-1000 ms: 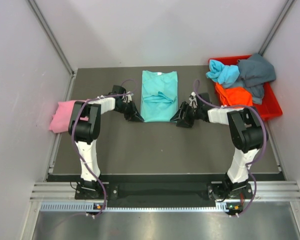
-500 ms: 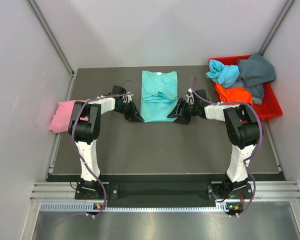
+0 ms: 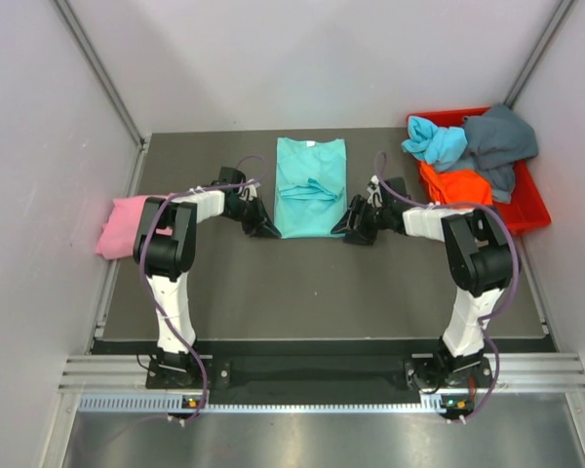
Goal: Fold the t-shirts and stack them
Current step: Fold the tshirt
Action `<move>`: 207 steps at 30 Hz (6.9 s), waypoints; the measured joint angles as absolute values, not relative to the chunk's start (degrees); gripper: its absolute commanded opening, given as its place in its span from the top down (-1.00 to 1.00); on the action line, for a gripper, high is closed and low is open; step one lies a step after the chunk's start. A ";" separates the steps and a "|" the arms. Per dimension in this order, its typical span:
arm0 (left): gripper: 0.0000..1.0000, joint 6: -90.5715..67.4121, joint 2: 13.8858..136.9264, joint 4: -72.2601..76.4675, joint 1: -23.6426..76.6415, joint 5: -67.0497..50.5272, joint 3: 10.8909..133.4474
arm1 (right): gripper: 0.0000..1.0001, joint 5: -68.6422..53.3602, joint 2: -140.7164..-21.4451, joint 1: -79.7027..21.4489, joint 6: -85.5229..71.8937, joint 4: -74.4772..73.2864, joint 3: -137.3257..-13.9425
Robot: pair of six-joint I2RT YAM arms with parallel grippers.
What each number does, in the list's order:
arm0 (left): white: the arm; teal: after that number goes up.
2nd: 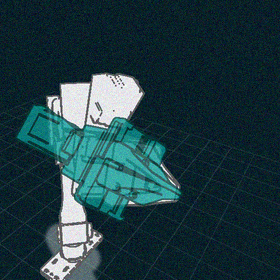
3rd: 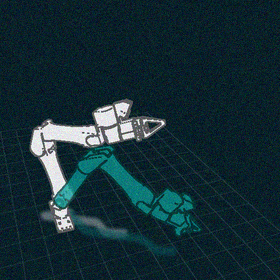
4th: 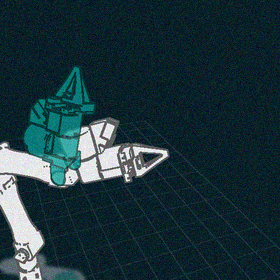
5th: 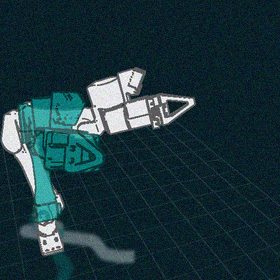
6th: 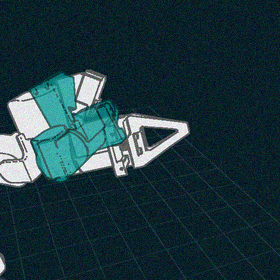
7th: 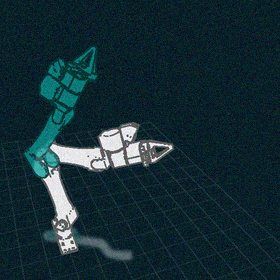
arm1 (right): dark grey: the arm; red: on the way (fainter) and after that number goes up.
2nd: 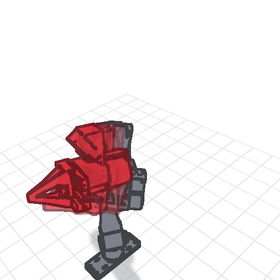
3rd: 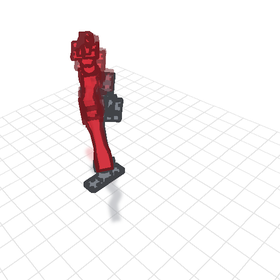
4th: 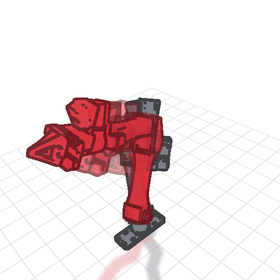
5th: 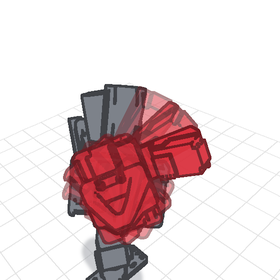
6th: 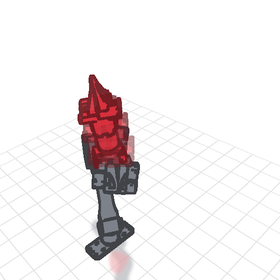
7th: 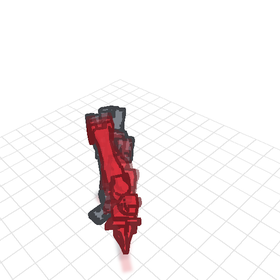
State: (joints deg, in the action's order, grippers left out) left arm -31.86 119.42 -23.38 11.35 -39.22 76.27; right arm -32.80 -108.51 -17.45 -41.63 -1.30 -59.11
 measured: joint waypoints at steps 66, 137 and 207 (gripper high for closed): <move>1.00 -31.29 104.75 -23.88 14.33 -38.76 74.37 | 1.00 -28.47 -90.94 -16.43 -35.73 -5.69 -55.53; 1.00 -19.31 142.10 -24.29 12.84 -28.42 128.01 | 1.00 -27.55 -122.80 -12.91 -32.16 -2.92 -92.27; 0.91 -13.06 137.58 -17.65 17.06 -21.52 124.60 | -0.40 -30.17 -115.31 -10.70 -39.29 2.70 -83.61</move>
State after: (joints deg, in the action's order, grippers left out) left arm -13.06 137.58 -17.65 17.06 -21.52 124.60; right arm -30.17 -115.31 -10.70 -39.29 2.70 -83.61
